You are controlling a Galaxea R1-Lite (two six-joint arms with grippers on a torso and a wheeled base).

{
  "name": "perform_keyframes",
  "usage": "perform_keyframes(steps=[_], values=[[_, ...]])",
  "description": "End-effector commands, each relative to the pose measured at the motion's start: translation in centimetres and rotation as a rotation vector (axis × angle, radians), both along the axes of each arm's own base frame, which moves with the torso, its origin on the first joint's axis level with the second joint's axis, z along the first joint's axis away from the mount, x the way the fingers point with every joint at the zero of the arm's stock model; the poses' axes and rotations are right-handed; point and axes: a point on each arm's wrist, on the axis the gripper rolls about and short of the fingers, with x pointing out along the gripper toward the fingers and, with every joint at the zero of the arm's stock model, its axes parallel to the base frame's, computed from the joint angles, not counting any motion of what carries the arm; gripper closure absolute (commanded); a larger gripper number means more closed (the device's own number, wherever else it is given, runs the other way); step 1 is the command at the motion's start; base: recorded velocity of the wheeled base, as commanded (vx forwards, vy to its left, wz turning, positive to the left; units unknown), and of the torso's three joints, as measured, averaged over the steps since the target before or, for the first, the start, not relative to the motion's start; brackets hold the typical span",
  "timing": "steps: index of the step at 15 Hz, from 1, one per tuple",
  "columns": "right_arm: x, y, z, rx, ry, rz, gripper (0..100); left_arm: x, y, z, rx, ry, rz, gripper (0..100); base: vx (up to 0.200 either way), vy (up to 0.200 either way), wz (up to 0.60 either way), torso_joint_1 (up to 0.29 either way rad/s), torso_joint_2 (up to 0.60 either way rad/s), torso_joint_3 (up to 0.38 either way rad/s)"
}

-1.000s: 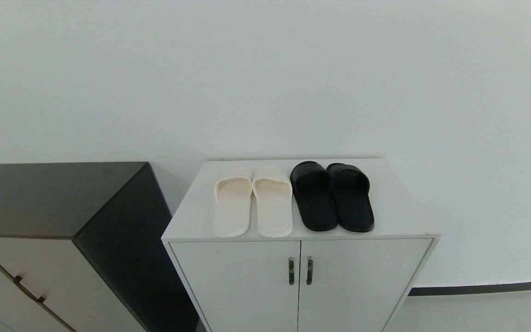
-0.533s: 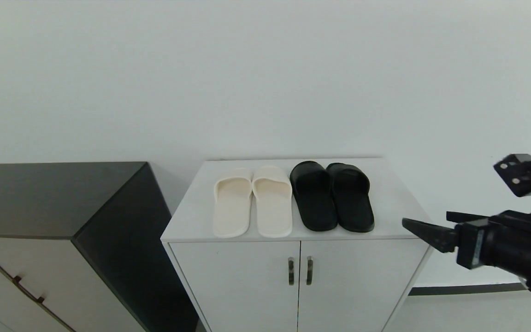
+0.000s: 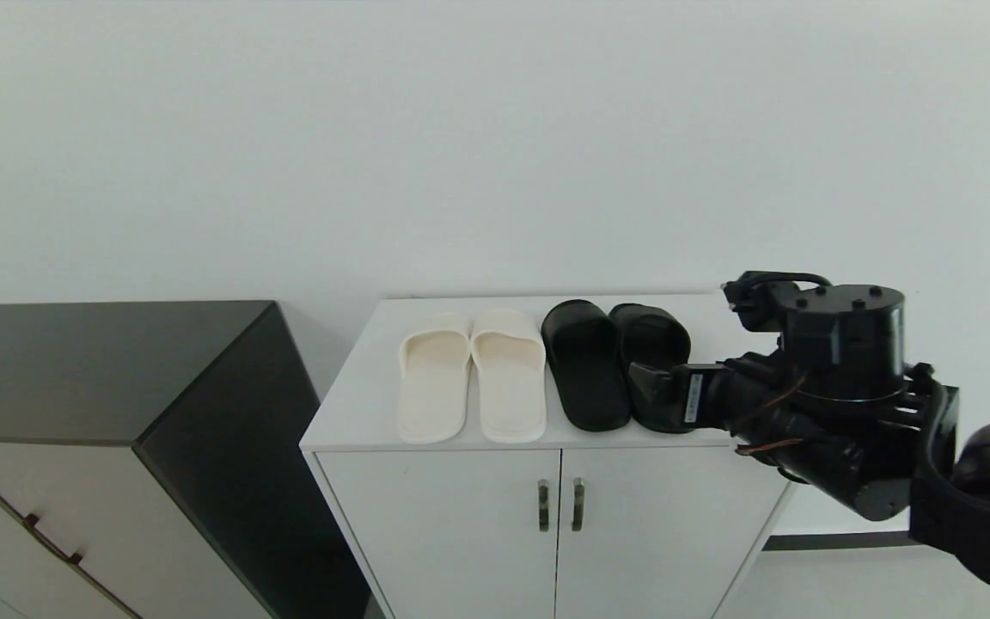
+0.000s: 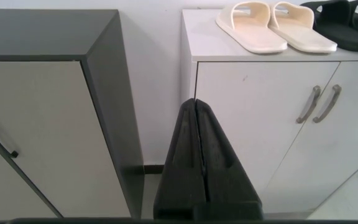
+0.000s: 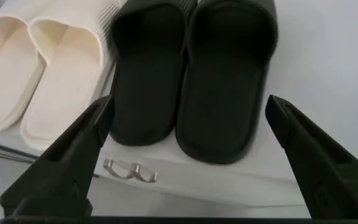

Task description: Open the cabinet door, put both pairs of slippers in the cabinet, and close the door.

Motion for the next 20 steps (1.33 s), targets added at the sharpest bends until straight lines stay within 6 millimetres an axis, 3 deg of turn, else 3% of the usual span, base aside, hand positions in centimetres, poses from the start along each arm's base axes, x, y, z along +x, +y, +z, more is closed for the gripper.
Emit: perform_keyframes(steps=[1, 9, 17, 20], values=[[2.1, 1.9, -1.8, -0.029, 0.030, -0.007, 0, 0.0, 0.0, 0.0, -0.001, -0.001, 0.000, 100, 0.000, 0.000, 0.00, 0.000, 0.00, 0.000], [8.0, 3.5, -3.6, -0.068, -0.035, -0.053, 0, 0.0, 0.0, 0.0, -0.007, -0.001, 0.000, 100, 0.000, 0.000, 0.00, 0.000, 0.00, 0.000], [11.1, 5.7, -5.0, -0.085, -0.059, -0.052, 0, 0.0, 0.0, 0.0, -0.007, -0.001, 0.000, 100, 0.000, 0.000, 0.00, 0.000, 0.00, 0.000], [12.4, 5.6, -5.1, -0.088, -0.073, -0.066, 0, 0.0, 0.0, 0.0, -0.007, -0.001, 0.000, 100, 0.000, 0.000, 0.00, 0.000, 0.00, 0.000]])
